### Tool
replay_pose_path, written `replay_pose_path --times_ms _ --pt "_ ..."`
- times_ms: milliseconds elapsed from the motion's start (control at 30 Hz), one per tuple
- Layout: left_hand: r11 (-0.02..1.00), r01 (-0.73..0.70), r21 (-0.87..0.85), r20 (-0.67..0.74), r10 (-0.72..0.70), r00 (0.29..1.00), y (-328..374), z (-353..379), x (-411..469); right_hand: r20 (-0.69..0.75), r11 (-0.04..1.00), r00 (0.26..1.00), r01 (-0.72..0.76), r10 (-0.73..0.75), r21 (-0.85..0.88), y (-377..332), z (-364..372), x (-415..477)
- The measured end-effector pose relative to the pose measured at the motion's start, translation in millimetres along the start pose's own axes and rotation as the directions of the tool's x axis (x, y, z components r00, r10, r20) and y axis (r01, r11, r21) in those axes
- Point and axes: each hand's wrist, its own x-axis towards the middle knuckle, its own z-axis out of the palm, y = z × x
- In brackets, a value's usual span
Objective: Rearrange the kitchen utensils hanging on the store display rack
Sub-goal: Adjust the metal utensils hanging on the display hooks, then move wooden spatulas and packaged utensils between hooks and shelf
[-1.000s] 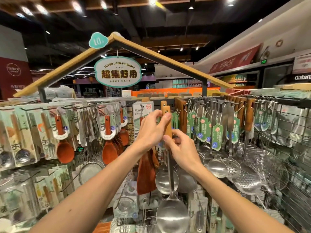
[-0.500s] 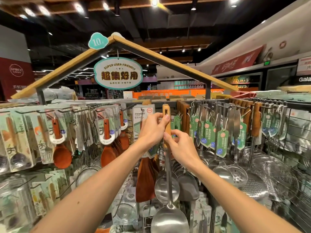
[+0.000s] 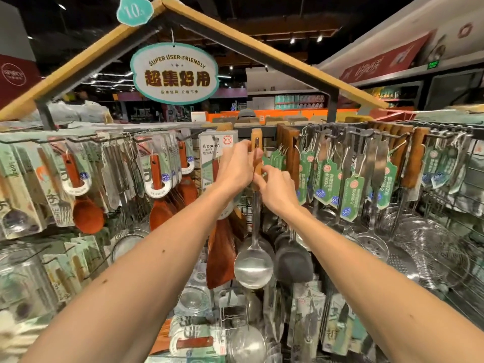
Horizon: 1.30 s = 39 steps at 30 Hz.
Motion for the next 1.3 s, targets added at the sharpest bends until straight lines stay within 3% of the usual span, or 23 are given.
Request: replay_pose_path --times_ms 300,433,533,633,767,933,1067,1167,1300 --pt "0.996 0.068 0.061 0.06 -0.071 0.996 4 -2 -9 0.036 0.999 0.998 -0.042 0.042 -0.006 14 -11 -16" --pt "0.994 0.022 0.104 0.013 -0.024 1.0 4 -16 -41 0.048 0.999 0.999 0.0 -0.003 0.048 22 -26 -62" --pt "0.992 -0.036 0.122 0.081 0.027 0.996 9 -33 -77 0.06 0.991 0.997 0.035 -0.043 0.131 25 -34 -103" --pt "0.955 -0.085 0.284 0.16 0.04 0.986 7 -53 -127 0.09 0.978 0.993 0.058 -0.077 0.198 34 -30 -150" --pt "0.894 -0.008 0.448 0.247 -0.115 0.962 -24 -75 -211 0.186 0.957 0.98 0.019 -0.076 0.289 50 0 -220" --pt "0.84 0.111 0.531 0.294 -0.305 0.906 -76 -108 -327 0.405 0.937 0.914 -0.123 -0.021 0.326 58 64 -307" --pt "0.852 0.235 0.467 0.331 -0.415 0.847 -120 -139 -404 0.536 0.921 0.844 -0.231 0.028 0.315 43 116 -372" --pt "0.834 0.334 0.439 0.295 -0.485 0.823 -159 -164 -450 0.654 0.891 0.751 -0.354 0.088 0.286 17 148 -409" --pt "0.805 0.44 0.399 0.268 -0.561 0.783 -219 -200 -487 0.703 0.835 0.69 -0.48 0.171 0.268 -25 196 -442"
